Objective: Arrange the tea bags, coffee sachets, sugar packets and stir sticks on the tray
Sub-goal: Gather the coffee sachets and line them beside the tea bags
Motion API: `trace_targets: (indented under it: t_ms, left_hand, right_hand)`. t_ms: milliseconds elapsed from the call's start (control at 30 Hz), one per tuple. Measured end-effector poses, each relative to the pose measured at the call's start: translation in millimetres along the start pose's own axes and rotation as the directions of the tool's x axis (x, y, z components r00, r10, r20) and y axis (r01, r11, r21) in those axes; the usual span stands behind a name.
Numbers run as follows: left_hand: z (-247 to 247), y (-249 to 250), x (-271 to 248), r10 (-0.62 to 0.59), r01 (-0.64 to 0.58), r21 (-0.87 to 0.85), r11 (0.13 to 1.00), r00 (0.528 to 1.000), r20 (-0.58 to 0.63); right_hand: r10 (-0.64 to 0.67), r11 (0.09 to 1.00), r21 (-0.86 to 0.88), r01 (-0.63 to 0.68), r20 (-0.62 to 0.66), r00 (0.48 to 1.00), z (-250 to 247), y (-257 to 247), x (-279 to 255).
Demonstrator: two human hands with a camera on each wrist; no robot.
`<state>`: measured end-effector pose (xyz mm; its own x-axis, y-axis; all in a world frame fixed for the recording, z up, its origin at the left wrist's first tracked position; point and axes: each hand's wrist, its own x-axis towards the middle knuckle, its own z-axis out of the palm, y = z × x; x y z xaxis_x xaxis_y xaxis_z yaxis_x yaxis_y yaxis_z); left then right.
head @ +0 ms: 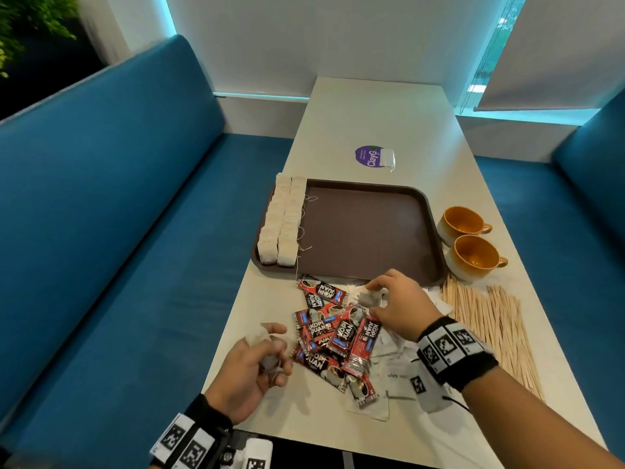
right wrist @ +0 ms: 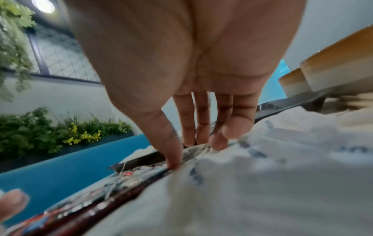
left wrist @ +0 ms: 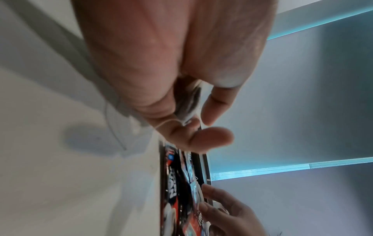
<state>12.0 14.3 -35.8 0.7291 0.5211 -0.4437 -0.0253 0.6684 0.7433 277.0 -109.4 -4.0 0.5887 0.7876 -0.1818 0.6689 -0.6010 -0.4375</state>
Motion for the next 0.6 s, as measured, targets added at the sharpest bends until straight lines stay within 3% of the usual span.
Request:
trace_targets:
  t_ms: [233, 400, 600]
  left_hand:
    - [-1.2, -3.4, -12.2, 0.017, -0.021, -0.081, 0.996, 0.999, -0.049]
    - [6.4, -5.8, -16.7, -0.097, 0.098, -0.065, 0.993, 0.995, 0.018]
    - [27.3, -1.2, -13.8, -0.204, 0.201, -0.059, 0.978, 0.977, -0.062]
  right_hand:
    - [0.011, 0.999, -0.046, -0.01, 0.03, 0.999, 2.8, -1.5, 6.1]
    - [0.025, 0.995, 0.096, -0.019, -0.054, 0.998, 0.2, 3.1, 3.4]
    - [-0.032, 0.907, 0.405, 0.113, -0.2, 0.979, -11.4, -24.3, -25.7]
